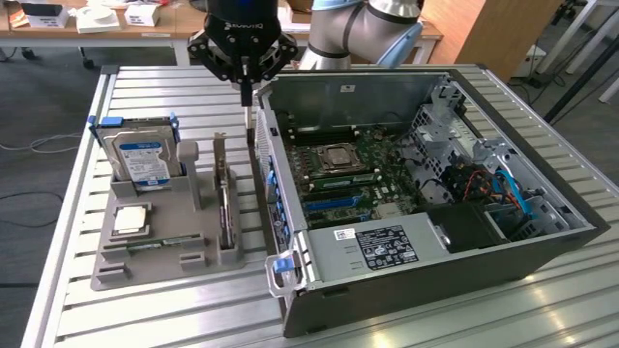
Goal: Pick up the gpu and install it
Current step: 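Reach for the gpu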
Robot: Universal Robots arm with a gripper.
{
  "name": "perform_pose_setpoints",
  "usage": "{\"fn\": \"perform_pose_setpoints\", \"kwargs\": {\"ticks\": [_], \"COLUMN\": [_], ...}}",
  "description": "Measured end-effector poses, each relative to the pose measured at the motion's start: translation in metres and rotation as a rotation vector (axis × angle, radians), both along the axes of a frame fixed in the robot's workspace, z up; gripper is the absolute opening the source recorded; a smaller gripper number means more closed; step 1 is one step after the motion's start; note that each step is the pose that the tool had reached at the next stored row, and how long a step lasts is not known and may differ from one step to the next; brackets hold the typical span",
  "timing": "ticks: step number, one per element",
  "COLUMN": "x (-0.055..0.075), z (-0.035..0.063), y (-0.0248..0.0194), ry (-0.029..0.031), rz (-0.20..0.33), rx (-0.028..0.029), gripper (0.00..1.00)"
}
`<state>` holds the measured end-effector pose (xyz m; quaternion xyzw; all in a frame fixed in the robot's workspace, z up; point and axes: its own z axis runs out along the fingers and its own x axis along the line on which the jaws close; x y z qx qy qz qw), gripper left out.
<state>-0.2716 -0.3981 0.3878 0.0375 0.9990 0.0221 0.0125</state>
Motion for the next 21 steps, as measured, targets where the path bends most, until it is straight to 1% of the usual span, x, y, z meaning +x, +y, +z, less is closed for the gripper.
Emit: {"fn": "perform_pose_setpoints", "kwargs": {"ticks": [10, 16, 21], "x": [-0.026, -0.028, -0.032], "z": [-0.0005, -0.0004, -0.0004], "y": [0.0, 0.0, 0.0], "ry": [0.0, 0.0001, 0.0001], "rz": [0.0, 0.0, 0.0], "rx": [0.0, 0.0, 0.0], "gripper": [0.11, 0.11, 0.11]}}
